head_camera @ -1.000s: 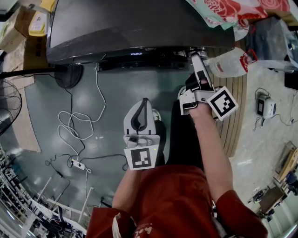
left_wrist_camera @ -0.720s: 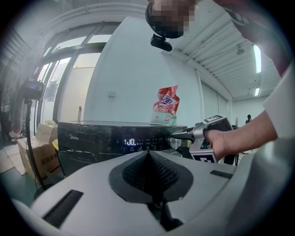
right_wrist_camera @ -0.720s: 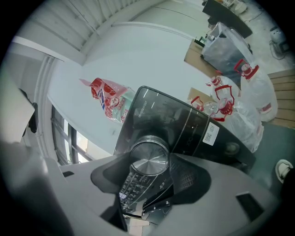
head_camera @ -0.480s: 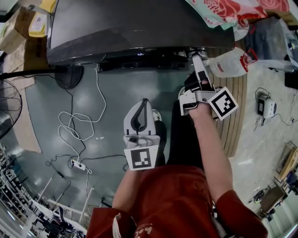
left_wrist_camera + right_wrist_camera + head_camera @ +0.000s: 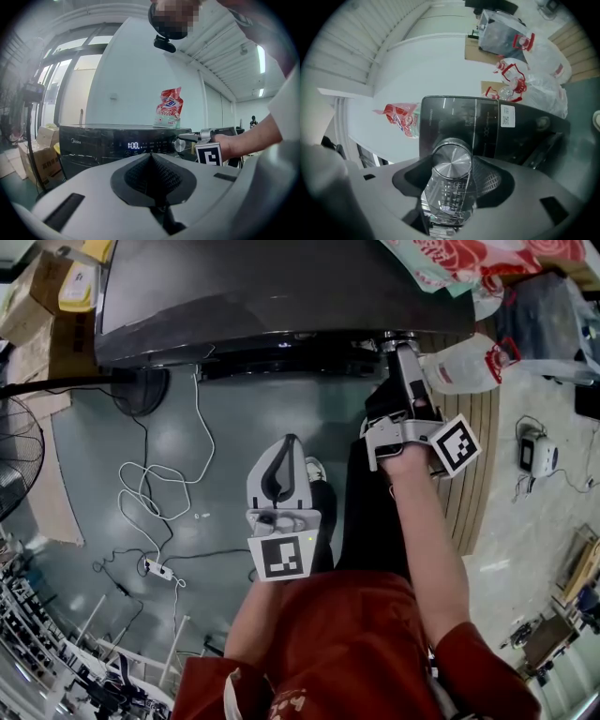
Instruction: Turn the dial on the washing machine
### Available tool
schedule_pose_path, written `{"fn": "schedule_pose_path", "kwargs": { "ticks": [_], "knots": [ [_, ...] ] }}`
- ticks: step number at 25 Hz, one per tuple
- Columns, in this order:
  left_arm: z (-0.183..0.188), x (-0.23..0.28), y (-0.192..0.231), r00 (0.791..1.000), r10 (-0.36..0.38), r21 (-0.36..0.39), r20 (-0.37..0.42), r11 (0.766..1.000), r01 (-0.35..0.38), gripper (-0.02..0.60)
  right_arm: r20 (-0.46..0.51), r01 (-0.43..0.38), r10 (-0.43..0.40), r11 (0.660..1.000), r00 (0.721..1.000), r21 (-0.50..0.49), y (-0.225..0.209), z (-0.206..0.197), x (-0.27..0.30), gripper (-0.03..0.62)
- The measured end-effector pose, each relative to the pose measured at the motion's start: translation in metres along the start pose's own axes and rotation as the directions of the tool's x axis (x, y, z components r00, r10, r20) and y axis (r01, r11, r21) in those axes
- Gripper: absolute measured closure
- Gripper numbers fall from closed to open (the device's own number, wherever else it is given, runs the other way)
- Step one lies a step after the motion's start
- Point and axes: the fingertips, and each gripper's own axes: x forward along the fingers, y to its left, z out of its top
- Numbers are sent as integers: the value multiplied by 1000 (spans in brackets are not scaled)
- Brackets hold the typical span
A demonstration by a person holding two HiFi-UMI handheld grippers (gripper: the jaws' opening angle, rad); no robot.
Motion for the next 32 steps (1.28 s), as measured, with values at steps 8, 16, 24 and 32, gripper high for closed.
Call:
{"fn": "schedule_pose_path", "kwargs": {
  "ticks": [8, 16, 24, 32],
  "knots": [
    [-1, -1, -4, 1000, -6, 0, 0, 1000, 6, 572, 12, -27, 26, 996, 1000, 88, 0, -1, 0, 319],
    [-1, -2, -4, 1000, -8, 5, -6, 1000, 8, 572, 4, -29, 29, 996, 1000, 80, -2, 0, 0, 316],
    [12, -6, -5, 1000, -8, 7, 16, 1000, 8, 572, 26, -69, 66, 986, 997, 150, 7, 7, -4, 261],
    [60, -13, -8, 997, -7, -22, 82, 1000, 9, 572, -28, -35, 39, 988, 999, 151, 24, -7, -36, 263]
  ]
}}
